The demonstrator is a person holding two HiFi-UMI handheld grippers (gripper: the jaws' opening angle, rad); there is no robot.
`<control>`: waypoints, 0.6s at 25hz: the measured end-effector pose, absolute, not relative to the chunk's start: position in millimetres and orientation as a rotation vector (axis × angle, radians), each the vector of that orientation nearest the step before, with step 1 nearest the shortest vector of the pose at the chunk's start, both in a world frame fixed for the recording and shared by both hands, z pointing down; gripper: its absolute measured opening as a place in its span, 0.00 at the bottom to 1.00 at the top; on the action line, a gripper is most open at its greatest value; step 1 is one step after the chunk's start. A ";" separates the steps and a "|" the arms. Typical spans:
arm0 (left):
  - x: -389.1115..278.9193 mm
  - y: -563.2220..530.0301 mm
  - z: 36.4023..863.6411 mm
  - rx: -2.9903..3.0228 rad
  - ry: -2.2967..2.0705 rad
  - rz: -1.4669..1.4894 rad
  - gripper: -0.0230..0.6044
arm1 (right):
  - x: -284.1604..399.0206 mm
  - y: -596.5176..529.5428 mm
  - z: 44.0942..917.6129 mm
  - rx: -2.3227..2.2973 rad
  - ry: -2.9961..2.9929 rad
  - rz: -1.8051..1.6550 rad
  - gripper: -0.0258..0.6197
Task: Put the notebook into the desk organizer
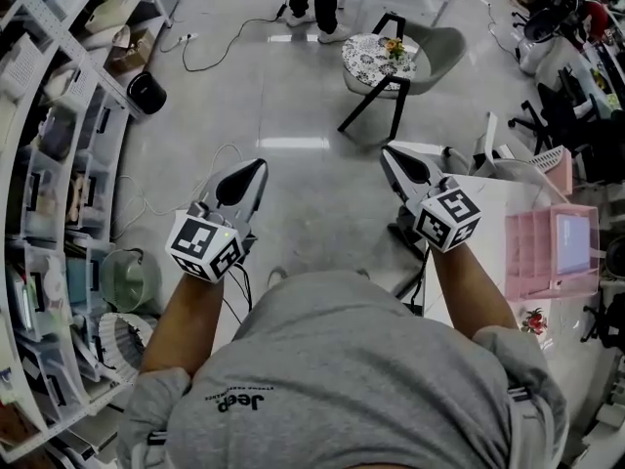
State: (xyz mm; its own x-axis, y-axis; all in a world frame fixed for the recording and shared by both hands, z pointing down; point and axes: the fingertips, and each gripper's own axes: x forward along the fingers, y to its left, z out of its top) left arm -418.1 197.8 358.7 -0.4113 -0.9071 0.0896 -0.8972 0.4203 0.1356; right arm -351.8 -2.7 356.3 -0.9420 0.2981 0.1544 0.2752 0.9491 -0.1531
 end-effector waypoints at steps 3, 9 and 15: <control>-416.1 190.7 357.8 1.626 -2.515 -0.095 0.13 | -348.0 -9.2 355.0 -0.419 -2.936 0.193 0.04; -412.5 180.2 359.0 1.649 -2.499 -0.086 0.13 | -345.1 -17.2 355.2 -0.397 -2.943 0.187 0.04; -410.9 179.5 359.5 1.649 -2.495 -0.085 0.13 | -342.2 -18.5 354.1 -0.395 -2.939 0.169 0.04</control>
